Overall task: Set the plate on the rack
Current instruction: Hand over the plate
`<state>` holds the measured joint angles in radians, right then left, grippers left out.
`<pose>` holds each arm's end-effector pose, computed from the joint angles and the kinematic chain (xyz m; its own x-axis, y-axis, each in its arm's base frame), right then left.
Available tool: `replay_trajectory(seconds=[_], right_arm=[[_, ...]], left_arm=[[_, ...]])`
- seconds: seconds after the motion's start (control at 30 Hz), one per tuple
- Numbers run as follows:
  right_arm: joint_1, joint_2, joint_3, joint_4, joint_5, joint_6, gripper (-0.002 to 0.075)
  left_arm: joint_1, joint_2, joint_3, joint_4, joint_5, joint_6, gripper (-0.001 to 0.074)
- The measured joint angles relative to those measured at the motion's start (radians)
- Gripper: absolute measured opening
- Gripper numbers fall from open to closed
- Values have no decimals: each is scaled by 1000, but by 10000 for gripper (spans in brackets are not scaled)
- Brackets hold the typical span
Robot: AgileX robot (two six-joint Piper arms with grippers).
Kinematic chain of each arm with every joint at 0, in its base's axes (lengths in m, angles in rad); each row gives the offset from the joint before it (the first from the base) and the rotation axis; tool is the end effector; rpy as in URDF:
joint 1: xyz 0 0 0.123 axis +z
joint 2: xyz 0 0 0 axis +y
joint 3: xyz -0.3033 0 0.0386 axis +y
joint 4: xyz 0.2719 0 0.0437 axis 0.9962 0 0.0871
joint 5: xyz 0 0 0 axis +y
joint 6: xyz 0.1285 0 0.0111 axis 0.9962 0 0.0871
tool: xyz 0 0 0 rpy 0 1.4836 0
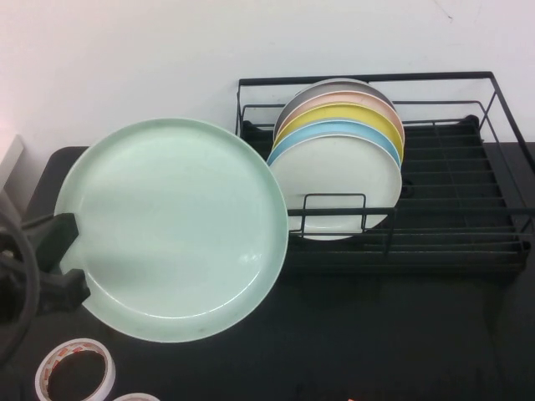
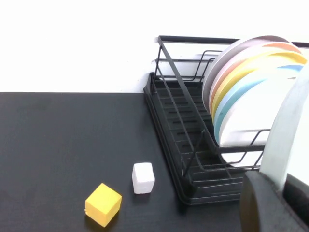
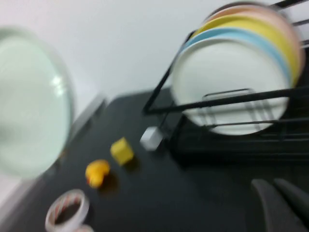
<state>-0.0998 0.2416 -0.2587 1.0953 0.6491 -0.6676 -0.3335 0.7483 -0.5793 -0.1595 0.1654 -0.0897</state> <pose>0.0981 0.0599 0.2565 -0.3559 0.3098 -0.8817 -0.3398 0.8360 0.4309 0.1920 -0.0701 0.3236 -0.3082 -0.1519 -0.9391 0.2845 0.9273 -0.2434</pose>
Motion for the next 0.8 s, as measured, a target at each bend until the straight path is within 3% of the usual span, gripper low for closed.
replay_trajectory(seconds=[0.2, 0.3, 0.4, 0.57, 0.67, 0.8], right_arm=[[0, 295, -267, 10, 194, -281, 0], [0, 443, -399, 10, 232, -357, 42], [0, 575, -510, 40, 289, -410, 160], [29, 779, -685, 167, 414, -535, 437], [87, 879, -782, 185, 435, -567, 494], [191, 994, -873, 187, 437, -595, 513]], left_arm=[[0, 0, 4, 0, -21, 7, 2], [0, 0, 4, -29, -44, 7, 2], [-9, 0, 4, -72, -67, 7, 2], [-110, 0, 4, -78, -125, 9, 2], [-203, 5, 4, -63, -174, 10, 2], [-317, 35, 4, -26, -243, 10, 2]])
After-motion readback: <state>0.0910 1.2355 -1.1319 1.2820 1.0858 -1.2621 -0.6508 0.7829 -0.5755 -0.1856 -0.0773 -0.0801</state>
